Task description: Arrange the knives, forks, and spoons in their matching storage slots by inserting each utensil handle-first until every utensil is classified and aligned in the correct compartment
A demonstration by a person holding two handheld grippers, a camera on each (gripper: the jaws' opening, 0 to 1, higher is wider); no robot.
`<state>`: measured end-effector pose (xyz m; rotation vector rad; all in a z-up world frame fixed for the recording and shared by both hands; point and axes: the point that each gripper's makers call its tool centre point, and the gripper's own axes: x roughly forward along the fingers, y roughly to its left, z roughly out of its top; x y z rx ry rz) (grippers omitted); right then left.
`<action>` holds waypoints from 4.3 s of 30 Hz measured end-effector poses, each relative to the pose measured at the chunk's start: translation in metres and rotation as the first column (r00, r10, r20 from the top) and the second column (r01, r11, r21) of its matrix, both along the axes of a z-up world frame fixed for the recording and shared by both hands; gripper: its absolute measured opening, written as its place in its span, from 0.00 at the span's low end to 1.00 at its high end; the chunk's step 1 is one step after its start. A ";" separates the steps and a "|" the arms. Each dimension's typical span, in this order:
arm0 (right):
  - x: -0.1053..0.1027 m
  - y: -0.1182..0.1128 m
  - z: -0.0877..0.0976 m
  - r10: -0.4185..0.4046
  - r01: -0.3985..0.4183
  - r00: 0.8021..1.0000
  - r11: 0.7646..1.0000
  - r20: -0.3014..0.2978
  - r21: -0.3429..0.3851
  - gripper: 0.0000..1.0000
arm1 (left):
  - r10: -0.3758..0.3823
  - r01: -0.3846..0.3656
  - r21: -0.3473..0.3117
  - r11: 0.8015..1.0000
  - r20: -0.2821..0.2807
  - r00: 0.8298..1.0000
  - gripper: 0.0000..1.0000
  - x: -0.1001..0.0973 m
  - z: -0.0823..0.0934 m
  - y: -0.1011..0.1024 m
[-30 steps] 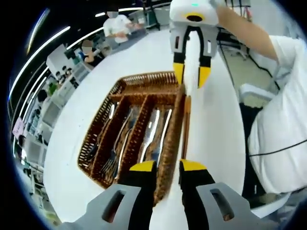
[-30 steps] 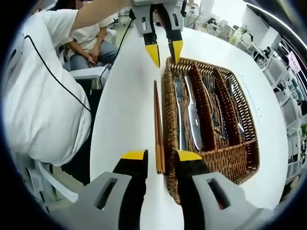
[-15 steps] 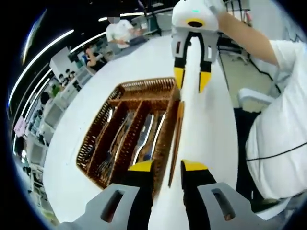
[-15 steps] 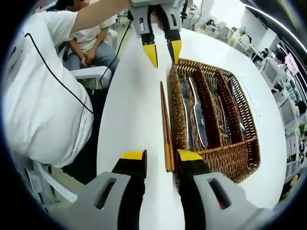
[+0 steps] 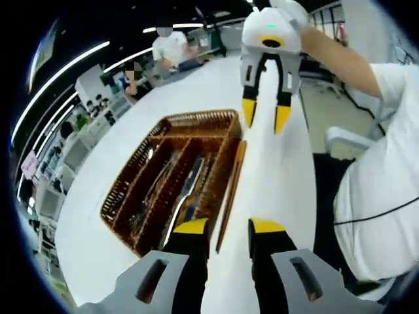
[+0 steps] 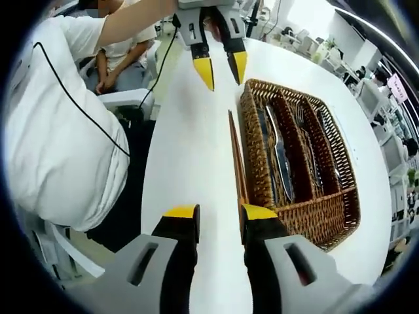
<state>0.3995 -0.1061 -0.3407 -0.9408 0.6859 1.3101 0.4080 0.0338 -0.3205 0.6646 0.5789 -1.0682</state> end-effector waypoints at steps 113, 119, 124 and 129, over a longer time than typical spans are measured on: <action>0.026 0.003 -0.073 -0.175 0.178 0.971 0.984 -0.161 0.001 0.11 | 0.144 -0.159 -0.331 0.930 -0.071 0.987 0.24 -0.047 -0.050 0.010; 0.027 0.002 -0.073 -0.186 0.189 0.968 0.982 -0.166 0.000 0.10 | 0.145 -0.161 -0.343 0.925 -0.073 0.987 0.24 -0.050 -0.051 0.010; 0.023 0.002 -0.074 -0.189 0.193 0.964 0.981 -0.185 0.005 0.07 | 0.146 -0.164 -0.357 0.920 -0.076 0.986 0.24 -0.053 -0.052 0.008; 0.021 0.001 -0.074 -0.196 0.201 0.961 0.980 -0.197 0.007 0.06 | 0.143 -0.162 -0.369 0.915 -0.078 0.987 0.24 -0.055 -0.052 0.005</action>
